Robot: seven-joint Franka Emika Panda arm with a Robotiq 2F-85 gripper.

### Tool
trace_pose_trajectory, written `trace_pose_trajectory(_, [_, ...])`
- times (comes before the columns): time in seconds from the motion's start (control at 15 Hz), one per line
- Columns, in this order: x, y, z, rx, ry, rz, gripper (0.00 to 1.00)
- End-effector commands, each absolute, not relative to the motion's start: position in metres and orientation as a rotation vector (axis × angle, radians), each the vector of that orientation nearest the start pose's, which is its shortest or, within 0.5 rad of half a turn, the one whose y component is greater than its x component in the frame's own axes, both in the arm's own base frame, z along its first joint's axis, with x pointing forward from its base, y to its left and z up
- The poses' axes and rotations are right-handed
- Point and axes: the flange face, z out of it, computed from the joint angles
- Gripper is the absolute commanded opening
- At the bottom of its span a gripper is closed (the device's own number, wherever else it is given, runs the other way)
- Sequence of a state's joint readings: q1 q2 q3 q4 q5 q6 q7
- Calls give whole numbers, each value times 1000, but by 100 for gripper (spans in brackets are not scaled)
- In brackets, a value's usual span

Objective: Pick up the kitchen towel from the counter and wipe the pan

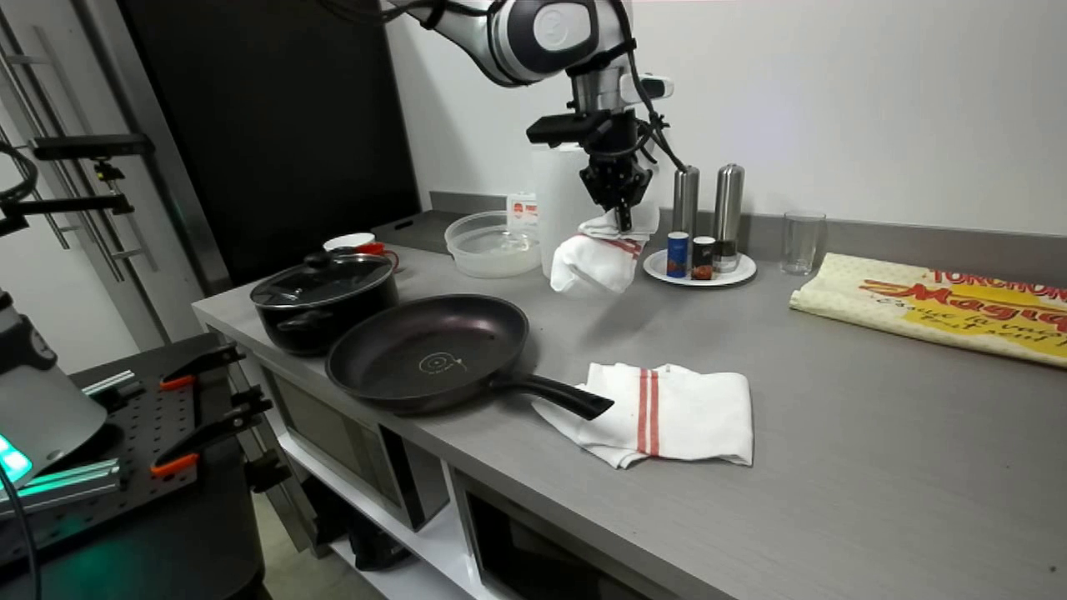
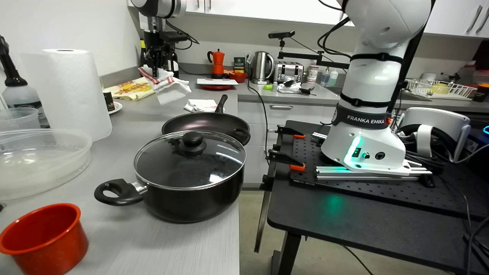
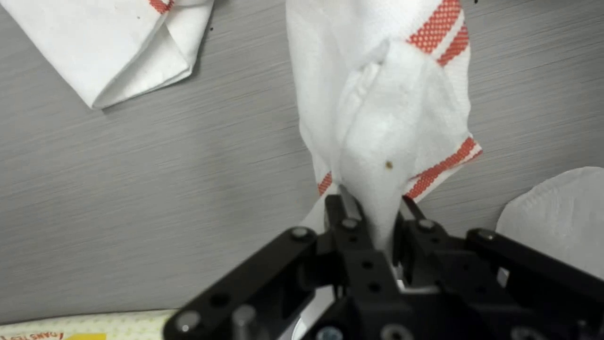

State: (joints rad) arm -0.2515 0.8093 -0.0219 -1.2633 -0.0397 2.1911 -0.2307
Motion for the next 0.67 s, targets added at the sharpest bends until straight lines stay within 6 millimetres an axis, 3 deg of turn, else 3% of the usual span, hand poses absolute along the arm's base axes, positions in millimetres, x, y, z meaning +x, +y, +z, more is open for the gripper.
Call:
trace_pose_trajectory(0.0, [757,-212,264,-3188,90,-115,4])
trace_pose_trajectory(0.4, [763,-217,223,-3173,119,-19,4])
trace_pose_trajectory(0.6, [764,-217,212,-3172,119,-3,4])
